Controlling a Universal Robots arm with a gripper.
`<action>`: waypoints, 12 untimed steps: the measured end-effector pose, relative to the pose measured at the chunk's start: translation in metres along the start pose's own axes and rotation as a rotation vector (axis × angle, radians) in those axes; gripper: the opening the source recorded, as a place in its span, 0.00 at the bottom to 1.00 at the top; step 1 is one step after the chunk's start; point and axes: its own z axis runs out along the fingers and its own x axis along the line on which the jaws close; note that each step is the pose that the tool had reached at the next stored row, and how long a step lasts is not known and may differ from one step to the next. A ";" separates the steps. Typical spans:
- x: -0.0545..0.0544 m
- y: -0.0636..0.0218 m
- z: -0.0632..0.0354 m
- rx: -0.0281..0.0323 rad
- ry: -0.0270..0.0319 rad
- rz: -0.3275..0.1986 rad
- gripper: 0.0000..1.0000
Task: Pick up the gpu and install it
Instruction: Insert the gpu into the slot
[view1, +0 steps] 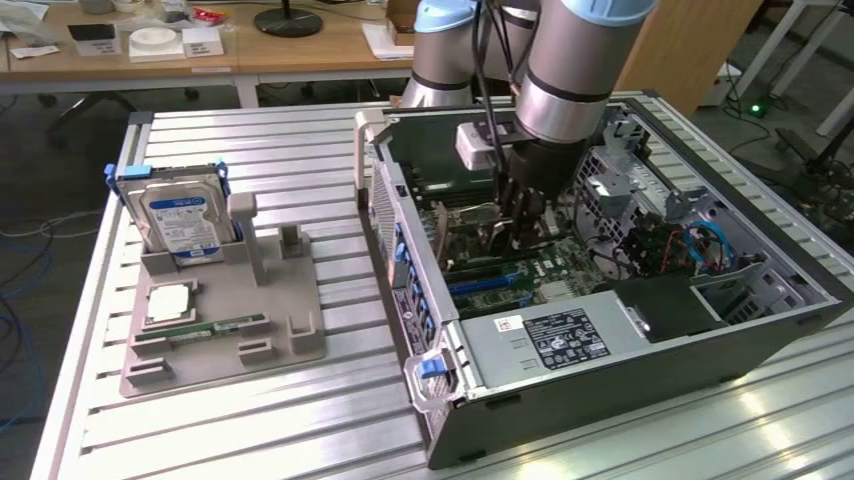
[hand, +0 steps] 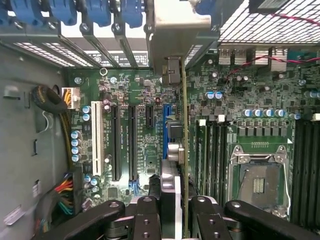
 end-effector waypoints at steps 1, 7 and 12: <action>0.000 0.0000 0.0018 -0.0001 0.0000 -0.001 0.28; 0.000 0.0001 0.0115 -0.0001 -0.0001 -0.006 0.28; 0.000 0.0002 0.0117 -0.0002 0.0000 -0.006 0.28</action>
